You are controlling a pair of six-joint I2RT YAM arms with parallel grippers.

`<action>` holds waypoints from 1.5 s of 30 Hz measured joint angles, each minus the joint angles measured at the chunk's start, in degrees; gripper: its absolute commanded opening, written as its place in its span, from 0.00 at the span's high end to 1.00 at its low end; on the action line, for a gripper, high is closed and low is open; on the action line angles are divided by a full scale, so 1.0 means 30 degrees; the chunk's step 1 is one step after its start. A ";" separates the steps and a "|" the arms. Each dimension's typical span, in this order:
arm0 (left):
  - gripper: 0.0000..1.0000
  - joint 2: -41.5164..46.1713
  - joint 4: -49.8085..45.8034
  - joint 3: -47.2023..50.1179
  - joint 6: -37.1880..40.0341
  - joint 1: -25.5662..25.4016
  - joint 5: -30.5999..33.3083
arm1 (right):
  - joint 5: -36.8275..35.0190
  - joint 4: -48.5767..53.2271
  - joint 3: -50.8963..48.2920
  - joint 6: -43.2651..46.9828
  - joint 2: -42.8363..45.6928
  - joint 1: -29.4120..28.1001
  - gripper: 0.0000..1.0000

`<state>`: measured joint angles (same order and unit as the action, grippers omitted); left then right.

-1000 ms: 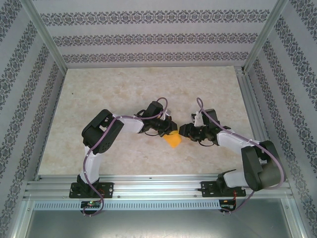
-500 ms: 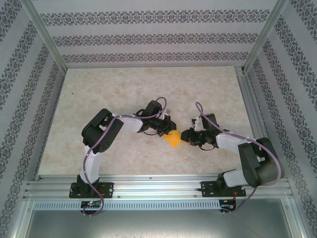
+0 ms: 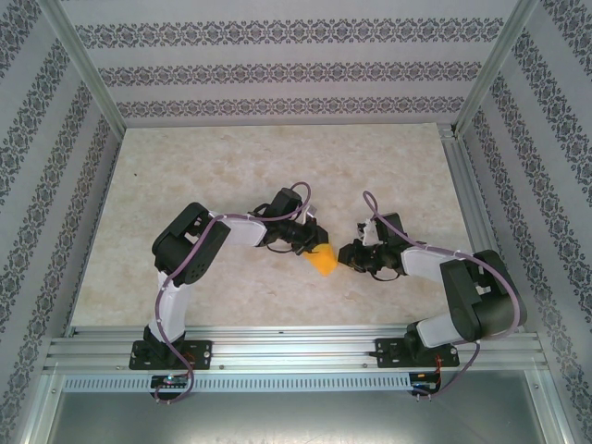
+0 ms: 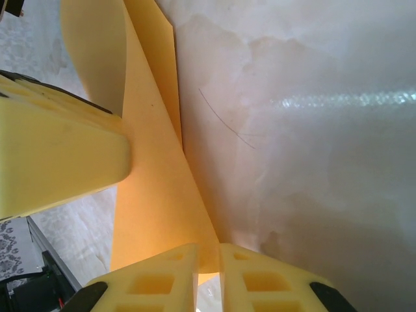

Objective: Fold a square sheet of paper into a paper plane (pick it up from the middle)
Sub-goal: Third fold the triangle at the center of the table.

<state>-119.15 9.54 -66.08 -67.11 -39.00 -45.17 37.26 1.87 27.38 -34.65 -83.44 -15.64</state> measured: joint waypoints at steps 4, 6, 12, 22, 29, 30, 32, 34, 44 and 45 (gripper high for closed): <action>0.69 0.0000 -0.0066 -0.0015 0.0073 0.0000 0.0007 | 0.0131 -0.0080 0.0219 -0.0007 -0.0029 0.0000 0.83; 0.65 0.0000 -0.0058 -0.0015 0.0087 0.0000 0.0007 | 0.0138 -0.0153 0.0328 -0.0022 -0.0029 -0.0036 0.83; 0.55 0.0029 -0.0058 -0.0007 0.0124 -0.0007 0.0007 | 0.0182 -0.0219 0.0437 -0.0146 -0.0029 -0.0270 0.82; 0.61 0.0364 0.0087 0.0335 -0.0007 -0.0007 0.0000 | 0.0197 -0.0437 0.0867 -0.0503 -0.0146 -0.0517 0.82; 0.74 0.0517 0.0168 0.0736 -0.0153 -0.0015 -0.0007 | 0.0189 -0.0532 0.0896 -0.0583 -0.0444 -0.0612 0.81; 0.75 0.0517 0.0175 0.0765 -0.0153 -0.0022 -0.0007 | 0.0197 -0.0561 0.0896 -0.0583 -0.0459 -0.0656 0.81; 0.78 0.0532 0.0175 0.0780 -0.0146 -0.0022 -0.0015 | 0.0197 -0.0656 0.0896 -0.0590 -0.0495 -0.0758 0.81; 0.82 0.0539 0.0175 0.0780 -0.0138 -0.0022 -0.0022 | 0.0197 -0.0670 0.0896 -0.0590 -0.0510 -0.0758 0.81; 0.97 0.0561 -0.1304 0.0342 0.1581 -0.0007 -0.0131 | 0.0189 -0.0619 0.0969 -0.0583 -0.0525 -0.0758 0.77; 0.97 0.0583 -0.1574 0.0255 0.1821 0.0000 -0.0124 | 0.0189 -0.0576 0.0969 -0.0576 -0.0525 -0.0758 0.77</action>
<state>-117.40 4.82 -65.32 -61.65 -39.00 -45.54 37.82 0.14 30.28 -36.38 -85.01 -17.91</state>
